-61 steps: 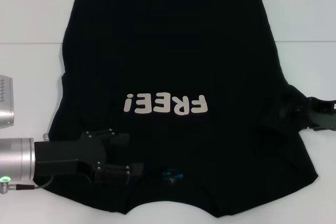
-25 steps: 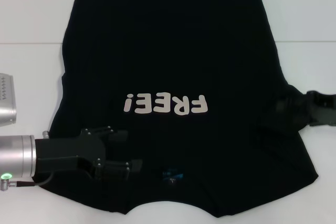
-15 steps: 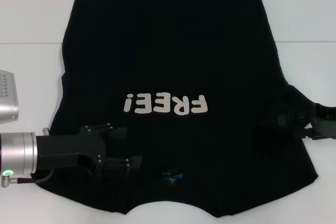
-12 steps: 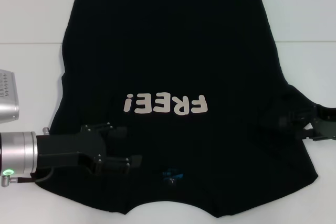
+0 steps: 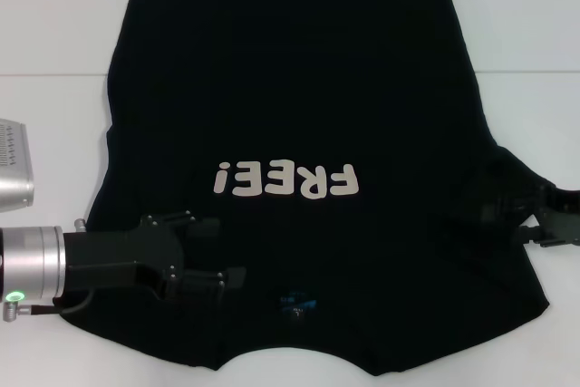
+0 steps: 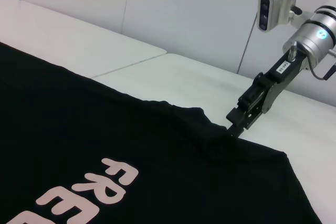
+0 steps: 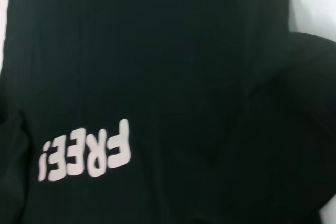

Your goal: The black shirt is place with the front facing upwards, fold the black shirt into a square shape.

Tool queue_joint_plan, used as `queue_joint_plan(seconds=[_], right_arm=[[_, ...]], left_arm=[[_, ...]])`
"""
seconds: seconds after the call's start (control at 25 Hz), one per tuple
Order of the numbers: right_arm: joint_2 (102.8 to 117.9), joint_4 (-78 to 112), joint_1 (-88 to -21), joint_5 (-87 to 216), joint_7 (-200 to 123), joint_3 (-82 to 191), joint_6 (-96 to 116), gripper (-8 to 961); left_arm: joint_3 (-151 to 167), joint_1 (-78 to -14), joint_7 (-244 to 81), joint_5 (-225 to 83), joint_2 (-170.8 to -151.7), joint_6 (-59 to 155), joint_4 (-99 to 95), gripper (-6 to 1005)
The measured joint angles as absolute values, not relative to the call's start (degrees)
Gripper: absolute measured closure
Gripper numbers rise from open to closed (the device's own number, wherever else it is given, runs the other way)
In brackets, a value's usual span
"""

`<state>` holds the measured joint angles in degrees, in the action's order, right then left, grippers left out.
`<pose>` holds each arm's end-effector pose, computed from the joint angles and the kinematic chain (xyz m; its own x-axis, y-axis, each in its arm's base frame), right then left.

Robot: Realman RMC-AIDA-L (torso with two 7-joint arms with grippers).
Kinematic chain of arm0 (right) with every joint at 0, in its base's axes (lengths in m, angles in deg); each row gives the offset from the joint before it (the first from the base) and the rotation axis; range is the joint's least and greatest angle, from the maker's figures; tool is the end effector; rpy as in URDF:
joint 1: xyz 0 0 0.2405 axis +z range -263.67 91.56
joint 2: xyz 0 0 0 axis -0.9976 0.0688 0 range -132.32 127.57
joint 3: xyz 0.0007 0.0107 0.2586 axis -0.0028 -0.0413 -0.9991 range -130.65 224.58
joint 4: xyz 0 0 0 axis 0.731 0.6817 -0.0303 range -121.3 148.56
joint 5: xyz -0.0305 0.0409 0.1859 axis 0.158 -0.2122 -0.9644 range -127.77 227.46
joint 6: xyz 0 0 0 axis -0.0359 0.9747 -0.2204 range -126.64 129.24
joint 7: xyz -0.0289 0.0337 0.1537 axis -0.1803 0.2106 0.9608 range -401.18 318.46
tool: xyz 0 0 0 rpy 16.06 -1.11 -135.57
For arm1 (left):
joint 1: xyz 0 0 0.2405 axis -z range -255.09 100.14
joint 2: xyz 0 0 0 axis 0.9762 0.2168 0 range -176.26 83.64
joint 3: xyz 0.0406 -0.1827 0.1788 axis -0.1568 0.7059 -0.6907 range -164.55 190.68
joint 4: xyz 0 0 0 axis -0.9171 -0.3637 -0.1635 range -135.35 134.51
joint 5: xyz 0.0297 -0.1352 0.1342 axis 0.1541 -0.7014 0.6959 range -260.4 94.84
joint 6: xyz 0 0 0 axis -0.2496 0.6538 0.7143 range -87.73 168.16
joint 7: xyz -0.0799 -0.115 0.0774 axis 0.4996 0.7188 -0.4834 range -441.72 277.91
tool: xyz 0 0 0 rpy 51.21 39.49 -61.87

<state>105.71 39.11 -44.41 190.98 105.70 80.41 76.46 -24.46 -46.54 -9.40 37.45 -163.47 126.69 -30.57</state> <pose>0.3057 0.3743 0.0213 -0.0284 -0.9434 -0.3304 -0.9965 0.0528 -0.0650 -0.2728 0.3139 -0.0282 0.8324 0.3532 0.4270 0.4503 -0.8802 -0.1498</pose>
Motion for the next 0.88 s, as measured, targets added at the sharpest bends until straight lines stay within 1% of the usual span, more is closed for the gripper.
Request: queue_joint_plan(seconds=[0.48, 0.88], right_arm=[[105.96, 37.3, -43.7, 191.9, 105.9, 80.5, 74.5, 239], [106.72, 37.2, -43.0, 191.9, 105.9, 80.5, 72.5, 239]], left_arm=[[-24.5, -46.5, -9.4, 37.4, -163.47, 126.6, -30.5, 79], [-24.5, -46.5, -9.4, 37.4, -163.47, 126.6, -30.6, 78]])
